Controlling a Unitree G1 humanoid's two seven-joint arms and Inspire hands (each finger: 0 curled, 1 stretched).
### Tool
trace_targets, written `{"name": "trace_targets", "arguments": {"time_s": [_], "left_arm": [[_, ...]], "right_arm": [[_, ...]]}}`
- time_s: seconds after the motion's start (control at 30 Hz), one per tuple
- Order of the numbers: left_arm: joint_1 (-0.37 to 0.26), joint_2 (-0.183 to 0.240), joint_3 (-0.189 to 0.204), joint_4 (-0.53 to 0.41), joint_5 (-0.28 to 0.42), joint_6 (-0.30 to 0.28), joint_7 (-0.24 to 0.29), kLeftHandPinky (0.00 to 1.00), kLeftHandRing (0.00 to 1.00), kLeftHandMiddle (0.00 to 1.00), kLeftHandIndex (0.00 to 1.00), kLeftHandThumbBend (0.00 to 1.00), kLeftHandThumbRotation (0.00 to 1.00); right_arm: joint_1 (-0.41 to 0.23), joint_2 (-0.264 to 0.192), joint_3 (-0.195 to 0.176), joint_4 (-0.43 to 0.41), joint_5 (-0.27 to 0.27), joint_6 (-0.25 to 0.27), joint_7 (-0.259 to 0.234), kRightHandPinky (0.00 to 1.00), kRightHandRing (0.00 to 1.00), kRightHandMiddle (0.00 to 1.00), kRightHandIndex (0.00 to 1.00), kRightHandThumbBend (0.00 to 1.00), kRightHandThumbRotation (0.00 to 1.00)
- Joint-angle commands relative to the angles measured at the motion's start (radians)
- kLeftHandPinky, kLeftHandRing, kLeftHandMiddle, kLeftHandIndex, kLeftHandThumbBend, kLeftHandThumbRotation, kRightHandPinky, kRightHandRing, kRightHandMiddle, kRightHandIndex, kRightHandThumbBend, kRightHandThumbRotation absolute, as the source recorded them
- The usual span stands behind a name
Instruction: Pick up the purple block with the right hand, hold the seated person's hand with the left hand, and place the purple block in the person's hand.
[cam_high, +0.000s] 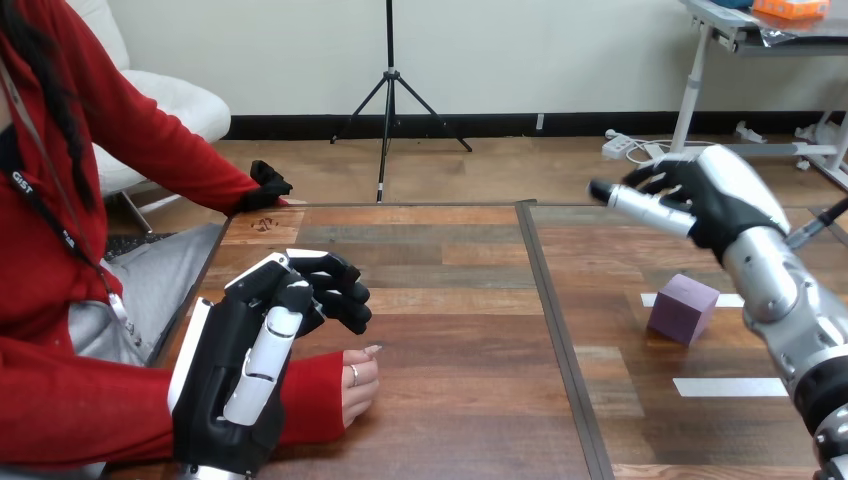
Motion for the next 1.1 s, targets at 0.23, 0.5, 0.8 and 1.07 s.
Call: {"name": "trace_targets", "arguments": {"time_s": [0.23, 0.5, 0.8, 1.07], "left_arm": [[-0.050, -0.005, 0.014, 0.005, -0.024, -0.022, -0.014, 0.43, 0.48, 0.52, 0.53, 0.57, 0.71], [-0.048, -0.007, 0.017, 0.002, -0.018, -0.020, -0.009, 0.43, 0.48, 0.52, 0.53, 0.57, 0.70], [-0.047, -0.005, 0.019, 0.000, -0.018, -0.022, -0.012, 0.43, 0.48, 0.52, 0.53, 0.57, 0.71], [-0.047, -0.003, 0.021, 0.001, -0.018, -0.024, -0.015, 0.43, 0.48, 0.52, 0.53, 0.57, 0.71]], "right_arm": [[-0.019, -0.040, -0.007, -0.035, -0.015, 0.024, -0.024, 0.65, 0.76, 0.79, 0.78, 0.76, 0.80], [-0.031, -0.052, 0.029, -0.006, -0.067, 0.076, -0.004, 0.69, 0.82, 0.83, 0.83, 0.83, 0.78], [-0.034, -0.050, 0.040, 0.031, -0.085, 0.125, 0.036, 0.73, 0.86, 0.87, 0.88, 0.95, 0.65], [-0.033, -0.047, 0.056, 0.061, -0.099, 0.142, 0.053, 0.79, 0.89, 0.91, 0.92, 0.99, 0.55]]}}
